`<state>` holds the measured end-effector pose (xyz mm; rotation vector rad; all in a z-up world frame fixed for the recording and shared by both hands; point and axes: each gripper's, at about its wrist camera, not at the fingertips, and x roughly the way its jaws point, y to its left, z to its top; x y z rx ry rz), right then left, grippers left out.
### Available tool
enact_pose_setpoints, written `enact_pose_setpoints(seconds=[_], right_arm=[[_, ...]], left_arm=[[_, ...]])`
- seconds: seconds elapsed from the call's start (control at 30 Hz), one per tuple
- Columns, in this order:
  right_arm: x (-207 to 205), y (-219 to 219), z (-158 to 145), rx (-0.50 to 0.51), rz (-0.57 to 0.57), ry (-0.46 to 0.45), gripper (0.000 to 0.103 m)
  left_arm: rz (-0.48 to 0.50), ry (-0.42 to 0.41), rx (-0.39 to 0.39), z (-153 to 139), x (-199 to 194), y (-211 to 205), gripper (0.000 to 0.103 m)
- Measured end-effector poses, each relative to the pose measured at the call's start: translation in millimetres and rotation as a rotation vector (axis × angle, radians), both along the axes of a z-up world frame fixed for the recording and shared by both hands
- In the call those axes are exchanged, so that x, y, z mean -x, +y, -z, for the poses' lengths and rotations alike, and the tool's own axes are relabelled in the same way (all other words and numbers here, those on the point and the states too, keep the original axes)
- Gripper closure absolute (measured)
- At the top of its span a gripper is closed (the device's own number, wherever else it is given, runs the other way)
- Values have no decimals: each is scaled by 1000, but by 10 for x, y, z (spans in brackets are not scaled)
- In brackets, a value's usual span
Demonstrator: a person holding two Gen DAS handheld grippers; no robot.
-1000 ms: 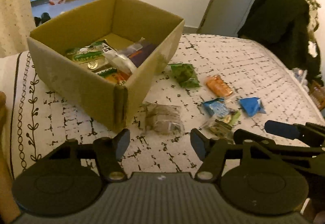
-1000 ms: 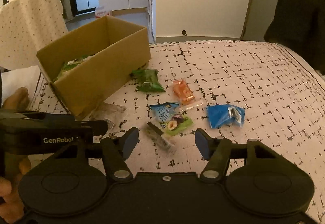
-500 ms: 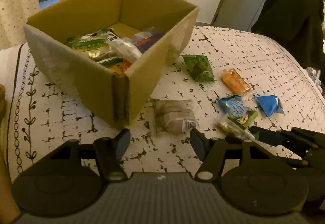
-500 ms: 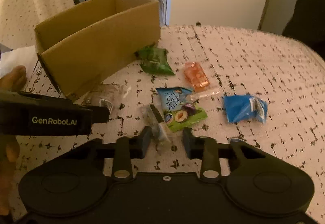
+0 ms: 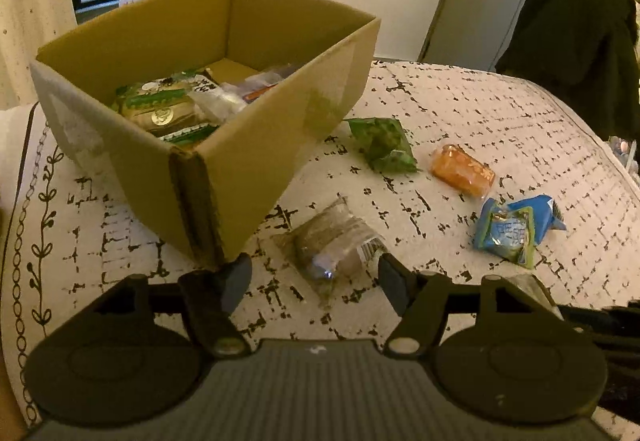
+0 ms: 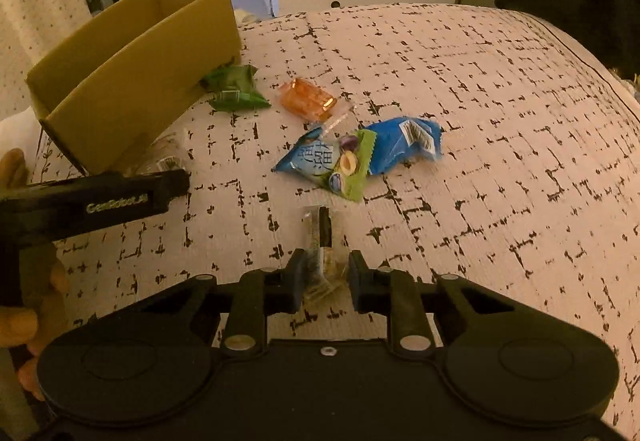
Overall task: Organize snacks
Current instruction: 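Grasp the clear plastic bag with the left gripper while the right grasps the small clear stick packet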
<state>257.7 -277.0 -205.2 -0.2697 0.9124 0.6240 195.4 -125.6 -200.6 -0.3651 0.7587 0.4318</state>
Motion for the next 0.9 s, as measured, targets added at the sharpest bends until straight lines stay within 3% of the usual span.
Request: enact_pose_setpoints(seconds=[0.3,0.37,0.5,0.53,0.9], right_arm=[[1,6,4,-7,1,-1,80],[3,-4,4,-13,3,-1,80],[2,-14,-25,-21,12,11,82],[3,-14,-36,-23,15,15,83],[139,-11,-353,-86,41,-25,84]], left_arm=[[-43,15,-40,10,-123,-75,38],[-44,15,-52,14,-124,-86,43],[-11,2,-57,-17,-96,-80,72],[-6,2,-52,-26,-87,-77,75],[82,-13,6,-235,114,-74,87]])
